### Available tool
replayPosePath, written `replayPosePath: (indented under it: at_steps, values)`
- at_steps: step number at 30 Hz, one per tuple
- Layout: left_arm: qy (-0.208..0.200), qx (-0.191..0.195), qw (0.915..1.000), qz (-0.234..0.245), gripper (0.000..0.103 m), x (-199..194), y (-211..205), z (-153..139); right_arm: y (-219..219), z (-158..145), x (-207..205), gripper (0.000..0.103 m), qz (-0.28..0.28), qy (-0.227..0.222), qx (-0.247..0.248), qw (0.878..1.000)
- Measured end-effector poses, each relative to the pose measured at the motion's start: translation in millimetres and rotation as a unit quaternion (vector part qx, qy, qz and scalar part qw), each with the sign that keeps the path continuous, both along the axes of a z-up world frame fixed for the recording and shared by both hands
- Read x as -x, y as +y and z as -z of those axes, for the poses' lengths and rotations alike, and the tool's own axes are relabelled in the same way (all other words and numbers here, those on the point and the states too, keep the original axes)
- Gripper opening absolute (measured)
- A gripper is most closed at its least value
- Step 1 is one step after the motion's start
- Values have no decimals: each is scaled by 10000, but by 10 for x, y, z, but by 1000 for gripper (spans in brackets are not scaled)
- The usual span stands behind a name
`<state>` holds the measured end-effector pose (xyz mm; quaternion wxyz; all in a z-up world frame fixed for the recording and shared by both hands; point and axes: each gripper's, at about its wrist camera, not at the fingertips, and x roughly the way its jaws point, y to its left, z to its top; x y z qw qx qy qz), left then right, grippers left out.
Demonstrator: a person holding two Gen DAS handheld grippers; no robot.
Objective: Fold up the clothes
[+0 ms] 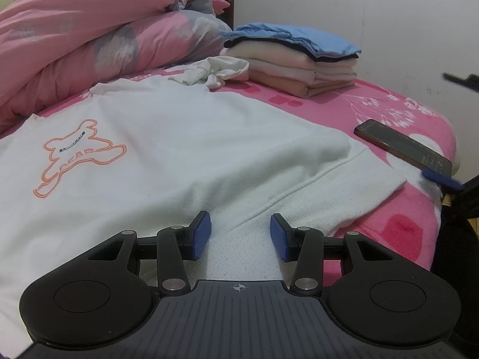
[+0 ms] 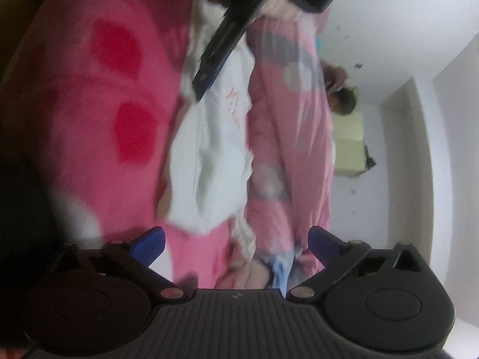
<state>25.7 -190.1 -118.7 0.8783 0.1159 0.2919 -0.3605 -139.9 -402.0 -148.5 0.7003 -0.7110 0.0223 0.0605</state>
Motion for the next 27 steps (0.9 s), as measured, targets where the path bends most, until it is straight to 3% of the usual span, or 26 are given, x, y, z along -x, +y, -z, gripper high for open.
replayPosePath:
  at_steps: [2,5,6,8,9,11,13,16,17,18,20,23,25,27]
  values:
    - [-5,4,10000,-3,44,1,-1,1,-3,-86,45,103,367,34,-303,9989]
    - [-11,6,10000,-24,45,3,-2,4,50,-343,55,102,1073,118,-1408,9841]
    - [-5,-2,10000,-24,45,1,-4,-1,70,-445,48,101,1282,166,-1917,9729]
    - [7,-17,10000,-24,45,-5,-7,-9,98,-676,6,99,1633,329,-3220,9320]
    - [22,-24,10000,-20,45,-13,-6,-15,86,-782,-22,96,1786,446,-3890,9027]
    - [29,-52,10000,-8,45,-18,-10,-30,-13,-942,-94,91,2009,750,-5176,8283]
    - [35,-63,10000,11,45,-21,0,-50,-190,-1015,-225,78,2226,1125,-6337,7323]
    - [144,104,9998,-103,45,-42,105,-141,-497,-969,-472,58,2626,1647,-7481,5867]
    - [133,205,9995,-188,45,-33,195,-213,-576,-944,-547,54,2707,1780,-7734,5449]
    - [122,306,9991,-272,45,-24,285,-286,-629,-913,-584,51,2743,1842,-7875,5203]
    - [83,505,9976,-475,45,3,520,-465,-707,-855,-605,51,2807,1879,-8026,4917]
    - [-17,635,9932,-979,45,61,1106,-844,-759,-788,-612,50,2837,1937,-8152,4664]
    - [-324,288,9872,-1534,45,123,1566,-1159,-788,-744,-584,50,2823,1978,-8245,4488]
    - [-813,-197,9714,-2220,45,226,2057,-1526,-812,-717,-570,50,2806,1990,-8304,4383]
